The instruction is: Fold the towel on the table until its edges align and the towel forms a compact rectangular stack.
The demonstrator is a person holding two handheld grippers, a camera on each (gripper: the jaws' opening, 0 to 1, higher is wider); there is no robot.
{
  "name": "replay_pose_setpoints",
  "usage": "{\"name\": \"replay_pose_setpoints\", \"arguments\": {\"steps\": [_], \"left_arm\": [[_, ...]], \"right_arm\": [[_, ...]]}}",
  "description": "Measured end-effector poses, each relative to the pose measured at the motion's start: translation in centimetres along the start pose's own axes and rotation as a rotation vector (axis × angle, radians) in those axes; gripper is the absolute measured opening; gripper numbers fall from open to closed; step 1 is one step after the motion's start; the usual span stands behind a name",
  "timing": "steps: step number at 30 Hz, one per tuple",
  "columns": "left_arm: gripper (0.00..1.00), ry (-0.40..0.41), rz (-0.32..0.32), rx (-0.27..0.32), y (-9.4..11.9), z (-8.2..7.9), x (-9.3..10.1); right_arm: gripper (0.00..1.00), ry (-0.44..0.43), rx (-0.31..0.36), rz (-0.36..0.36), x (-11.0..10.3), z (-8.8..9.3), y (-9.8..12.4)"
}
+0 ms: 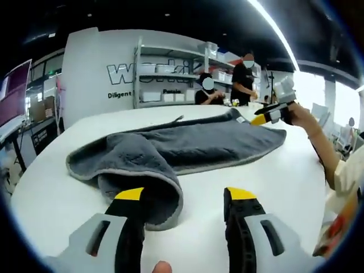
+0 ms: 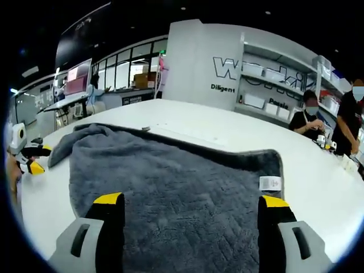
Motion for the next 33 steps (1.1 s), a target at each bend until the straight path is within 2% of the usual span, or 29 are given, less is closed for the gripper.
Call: {"name": "replay_pose_setpoints", "arguments": {"steps": [2,5,8,12,16,19,25,29,33], "left_arm": [[0.43,-0.007,-0.006,0.009,-0.2,-0.1,-0.1],[0.27,-0.018,-0.017,0.024,-0.4,-0.2,-0.2],[0.22,-0.016,-0.035,0.038,-0.5,-0.4,-0.6],[0.04,-0.001,-0.063,0.073,-0.5,-0.8,-1.4],[0.03,0.033,-0.069,0.091,-0.2,-1.0,-1.8],[0.03,0.027,-0.080,0.108,0.1,-1.3,-2.1],[0.03,0.021,-0.132,0.194,1.7,-3.6,-3.9],[0.03,-0.001,-0.192,0.251,3.4,-6.3,-6.4],[0.03,-0.029,-0.250,0.268,4.5,-8.0,-8.7]], "right_arm": [[0.99,0.001,0.001,-0.004,-0.1,0.0,0.0],[0.99,0.003,0.002,-0.009,-0.3,0.0,-0.1],[0.99,0.001,0.003,-0.010,-0.2,0.0,0.0],[0.99,-0.005,0.008,-0.010,-0.1,0.0,0.1],[0.99,-0.005,0.009,-0.011,-0.2,0.0,0.1],[0.99,-0.004,0.006,-0.014,-0.2,0.1,0.1],[0.99,-0.005,-0.001,-0.013,-0.3,0.4,0.1],[0.99,-0.007,-0.004,-0.012,-0.3,0.5,0.1],[0.99,-0.005,-0.008,-0.012,-0.3,0.6,0.1]]}}
Point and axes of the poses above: the point that each gripper's makers call its tool centre point, and the gripper's own axes: y roughly backward along the fingers, x roughly to its right, z roughly out of its underside, the point moved 2 cm from there along y, roughly backward along the fingers
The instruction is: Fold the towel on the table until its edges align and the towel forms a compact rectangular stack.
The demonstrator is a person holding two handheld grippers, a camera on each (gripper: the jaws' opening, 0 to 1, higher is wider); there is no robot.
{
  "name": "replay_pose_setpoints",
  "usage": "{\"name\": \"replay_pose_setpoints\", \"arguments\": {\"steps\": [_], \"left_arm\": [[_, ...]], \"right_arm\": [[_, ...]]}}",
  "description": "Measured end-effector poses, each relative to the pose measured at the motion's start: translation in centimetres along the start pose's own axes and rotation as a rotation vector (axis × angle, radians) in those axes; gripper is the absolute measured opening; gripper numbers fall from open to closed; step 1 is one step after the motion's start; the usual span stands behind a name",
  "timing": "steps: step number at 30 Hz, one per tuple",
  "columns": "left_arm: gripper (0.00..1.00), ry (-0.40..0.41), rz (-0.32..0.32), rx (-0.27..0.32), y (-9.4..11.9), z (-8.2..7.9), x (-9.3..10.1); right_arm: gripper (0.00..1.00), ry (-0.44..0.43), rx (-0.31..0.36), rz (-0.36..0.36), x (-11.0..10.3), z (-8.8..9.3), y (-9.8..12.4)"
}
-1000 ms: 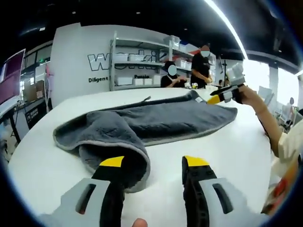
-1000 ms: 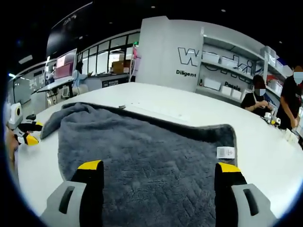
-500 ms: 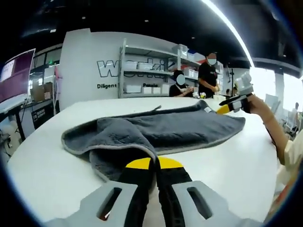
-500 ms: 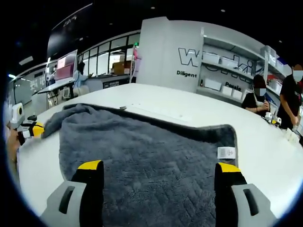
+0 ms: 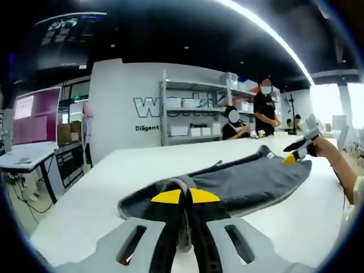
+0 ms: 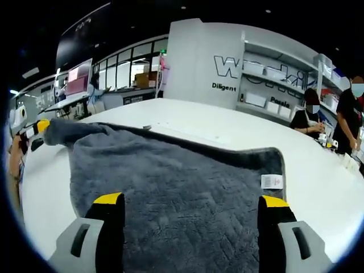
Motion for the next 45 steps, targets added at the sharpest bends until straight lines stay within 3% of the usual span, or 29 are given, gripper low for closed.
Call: {"name": "replay_pose_setpoints", "arguments": {"steps": [4,9,15,19,27,32,37,45], "left_arm": [[0.03,-0.023,-0.050,0.002,0.0,-1.1,-2.4],[0.03,-0.022,-0.132,-0.033,0.8,-1.2,-6.1],[0.04,-0.023,-0.223,-0.136,1.8,0.6,-9.9],[0.04,-0.020,-0.257,-0.238,2.4,3.2,-11.6],[0.04,-0.061,-0.327,-0.388,3.6,6.6,-14.0],[0.04,-0.073,-0.341,-0.475,4.3,8.3,-14.4],[0.07,-0.116,-0.368,-0.506,4.4,9.2,-14.7],[0.33,-0.138,-0.374,-0.494,4.4,9.2,-14.6]], "right_arm": [[0.99,0.002,-0.004,-0.001,0.0,0.1,-0.1],[0.99,0.005,-0.013,-0.001,0.0,0.3,-0.1],[0.99,0.010,-0.020,0.000,-0.1,0.3,-0.1],[0.99,0.010,-0.023,0.001,0.0,0.4,-0.2],[0.99,0.009,-0.033,0.001,0.2,0.5,-0.4],[0.99,0.012,-0.041,0.001,0.1,0.7,-0.4],[0.99,0.019,-0.055,-0.003,0.1,0.9,-0.5],[0.99,0.020,-0.058,-0.009,-0.1,1.0,-0.5]]}}
Point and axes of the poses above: the point that each gripper's makers call its tool centre point, and the gripper's own axes: y roughly backward along the fingers, x roughly to its right, z roughly out of its underside, the point moved 2 cm from there along y, roughly backward along the fingers
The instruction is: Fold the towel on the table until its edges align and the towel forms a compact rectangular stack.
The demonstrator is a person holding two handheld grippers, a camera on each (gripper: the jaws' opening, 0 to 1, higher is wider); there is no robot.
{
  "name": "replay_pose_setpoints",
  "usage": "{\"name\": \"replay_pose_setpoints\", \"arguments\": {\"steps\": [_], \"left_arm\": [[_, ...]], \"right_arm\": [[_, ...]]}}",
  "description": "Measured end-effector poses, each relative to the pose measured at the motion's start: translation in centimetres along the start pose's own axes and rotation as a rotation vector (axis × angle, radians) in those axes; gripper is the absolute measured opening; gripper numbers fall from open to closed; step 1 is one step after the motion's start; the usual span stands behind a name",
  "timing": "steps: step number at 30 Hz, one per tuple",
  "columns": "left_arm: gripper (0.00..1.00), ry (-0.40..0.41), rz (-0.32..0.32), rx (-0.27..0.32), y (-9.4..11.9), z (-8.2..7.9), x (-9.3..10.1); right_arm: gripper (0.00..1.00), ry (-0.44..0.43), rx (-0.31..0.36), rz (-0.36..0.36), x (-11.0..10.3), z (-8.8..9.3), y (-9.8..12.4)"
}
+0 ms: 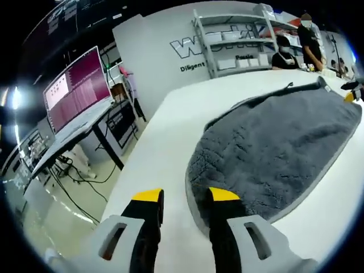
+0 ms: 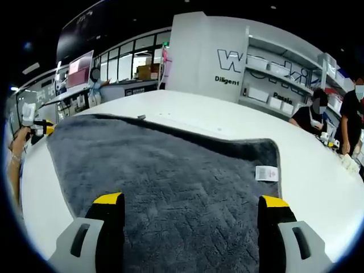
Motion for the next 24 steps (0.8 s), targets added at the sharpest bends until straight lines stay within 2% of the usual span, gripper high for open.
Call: {"name": "replay_pose_setpoints", "arguments": {"steps": [6,10,12,17,19,24], "left_arm": [[0.40,0.053,0.041,0.095,0.4,-2.5,0.2],[0.48,0.072,0.098,0.143,-0.3,-4.4,0.6],[0.50,0.068,0.106,0.154,-0.7,-5.1,0.7],[0.35,0.005,0.100,0.197,-2.4,-7.6,0.4],[0.35,-0.023,0.097,0.215,-3.5,-8.6,0.2],[0.33,-0.111,0.124,0.187,-6.3,-9.6,0.8]], "right_arm": [[0.99,0.003,0.001,-0.001,-0.1,-0.1,0.1],[0.99,0.003,0.002,-0.001,-0.1,-0.1,0.2],[0.99,0.004,0.003,-0.001,-0.2,-0.1,0.2],[0.99,0.010,0.006,-0.002,-0.3,-0.2,0.3],[0.99,0.011,0.006,-0.004,-0.3,-0.2,0.2],[0.99,0.017,0.004,-0.006,-0.5,-0.3,0.2]]}}
Point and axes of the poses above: the point that each gripper's makers call its tool centre point, and the gripper's own axes: y roughly backward along the fingers, x roughly to its right, z roughly out of its underside, the point moved 2 cm from there along y, roughly backward along the fingers
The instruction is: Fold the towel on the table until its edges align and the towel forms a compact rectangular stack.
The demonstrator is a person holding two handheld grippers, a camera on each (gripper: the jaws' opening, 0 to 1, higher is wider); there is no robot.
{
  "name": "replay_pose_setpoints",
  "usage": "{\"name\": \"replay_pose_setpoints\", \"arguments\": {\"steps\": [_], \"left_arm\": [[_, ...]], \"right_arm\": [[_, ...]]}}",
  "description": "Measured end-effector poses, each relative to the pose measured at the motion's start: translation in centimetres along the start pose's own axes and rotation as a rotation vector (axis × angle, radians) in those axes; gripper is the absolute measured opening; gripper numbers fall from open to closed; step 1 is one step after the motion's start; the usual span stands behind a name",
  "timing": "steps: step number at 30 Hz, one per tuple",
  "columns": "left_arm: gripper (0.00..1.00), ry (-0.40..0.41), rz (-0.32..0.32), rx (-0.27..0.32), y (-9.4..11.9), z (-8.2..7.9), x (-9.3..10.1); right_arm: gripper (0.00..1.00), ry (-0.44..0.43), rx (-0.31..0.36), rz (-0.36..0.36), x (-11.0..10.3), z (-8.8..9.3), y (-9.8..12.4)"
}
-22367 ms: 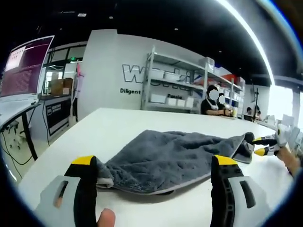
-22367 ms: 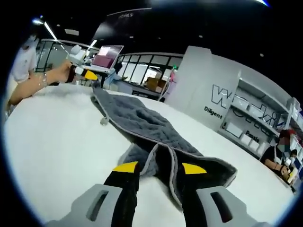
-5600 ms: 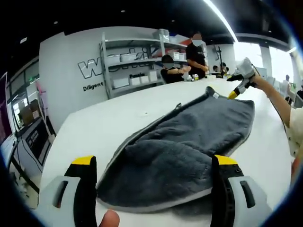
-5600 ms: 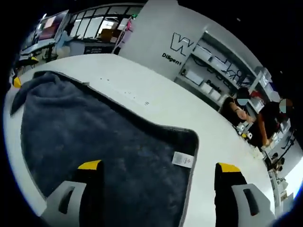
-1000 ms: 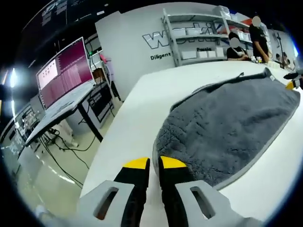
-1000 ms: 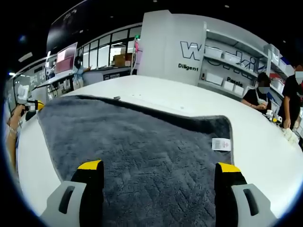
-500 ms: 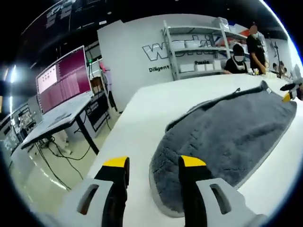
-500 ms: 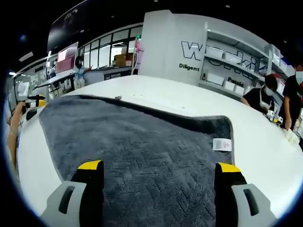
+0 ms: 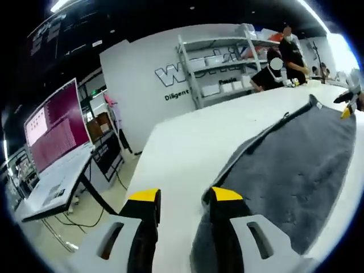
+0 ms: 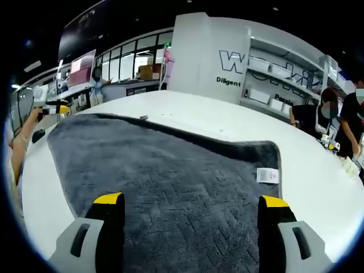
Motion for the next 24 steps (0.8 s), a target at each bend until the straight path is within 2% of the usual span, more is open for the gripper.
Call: {"name": "replay_pose_setpoints", "arguments": {"steps": [4,9,12,17,20,23,24], "left_arm": [[0.31,-0.024,0.019,-0.028,-1.6,0.2,0.0],[0.30,-0.055,0.060,-0.080,-3.2,1.3,0.7],[0.28,-0.049,0.096,-0.086,-3.3,1.6,1.5],[0.26,-0.085,0.132,-0.126,-4.0,2.5,2.5],[0.20,-0.090,0.153,-0.133,-4.5,2.6,2.8],[0.06,-0.112,0.179,-0.117,-4.8,2.4,3.4],[0.04,-0.120,0.182,-0.115,-4.9,2.4,3.6]], "right_arm": [[0.99,0.004,-0.001,0.001,-0.1,0.0,0.0],[0.99,0.005,-0.010,-0.001,-0.1,0.1,-0.1],[0.99,0.007,-0.009,-0.001,-0.1,0.1,-0.1],[0.99,0.008,-0.014,-0.002,-0.1,0.1,-0.1],[0.99,0.012,-0.017,-0.004,-0.2,0.1,-0.2],[0.99,0.014,-0.017,-0.006,-0.3,0.1,-0.2],[0.99,0.015,-0.017,-0.007,-0.3,0.1,-0.2]]}}
Point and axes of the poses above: the point that each gripper's makers call its tool centre point, and the gripper's own axes: y roughly backward along the fingers, x roughly to its right, z roughly out of its underside, the point moved 2 cm from there along y, roughly backward along the fingers
